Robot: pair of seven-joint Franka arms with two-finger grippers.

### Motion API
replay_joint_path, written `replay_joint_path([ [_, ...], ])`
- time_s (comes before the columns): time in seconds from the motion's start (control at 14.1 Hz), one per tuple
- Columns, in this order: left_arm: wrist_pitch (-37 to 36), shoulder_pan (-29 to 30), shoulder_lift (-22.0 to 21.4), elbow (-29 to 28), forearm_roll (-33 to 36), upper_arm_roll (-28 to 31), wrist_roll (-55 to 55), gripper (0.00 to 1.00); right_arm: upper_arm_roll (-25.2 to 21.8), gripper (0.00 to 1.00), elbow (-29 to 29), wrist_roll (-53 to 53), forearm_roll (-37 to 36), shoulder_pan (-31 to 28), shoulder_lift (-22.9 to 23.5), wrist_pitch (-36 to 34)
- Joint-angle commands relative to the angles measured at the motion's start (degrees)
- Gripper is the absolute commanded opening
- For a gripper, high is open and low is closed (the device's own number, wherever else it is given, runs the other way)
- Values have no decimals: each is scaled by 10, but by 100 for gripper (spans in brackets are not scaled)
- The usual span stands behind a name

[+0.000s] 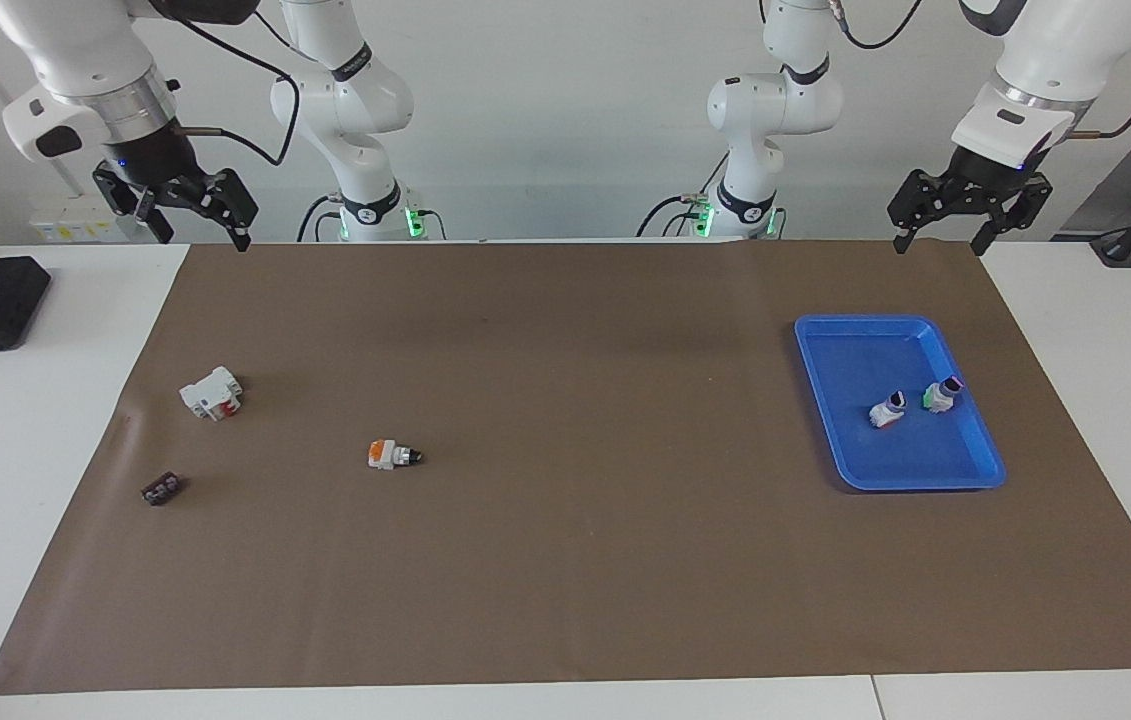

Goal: Turn and place switch with both arms

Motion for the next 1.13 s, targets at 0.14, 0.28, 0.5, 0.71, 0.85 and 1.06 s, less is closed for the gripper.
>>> replay_joint_path([
  [0.14,1,3,-11,-11,10,-3,3,100,5,100,-20,-6,-8,-6,-17,6],
  [0.28,1,3,-11,-11,10,-3,3,100,6,100,-22,-10,-8,-4,-18,11],
  [0.5,1,3,-11,-11,10,-3,3,100,8,100,-41,-17,18,-2,-27,15],
  [0.71,1,3,-11,-11,10,-3,3,100,8,100,-87,-86,35,8,-25,86],
  [0.85,1,3,-11,-11,10,-3,3,100,8,100,-122,-162,49,10,-16,151],
  [1.06,1,3,-11,-11,10,-3,3,100,8,100,-185,-235,100,28,14,253],
])
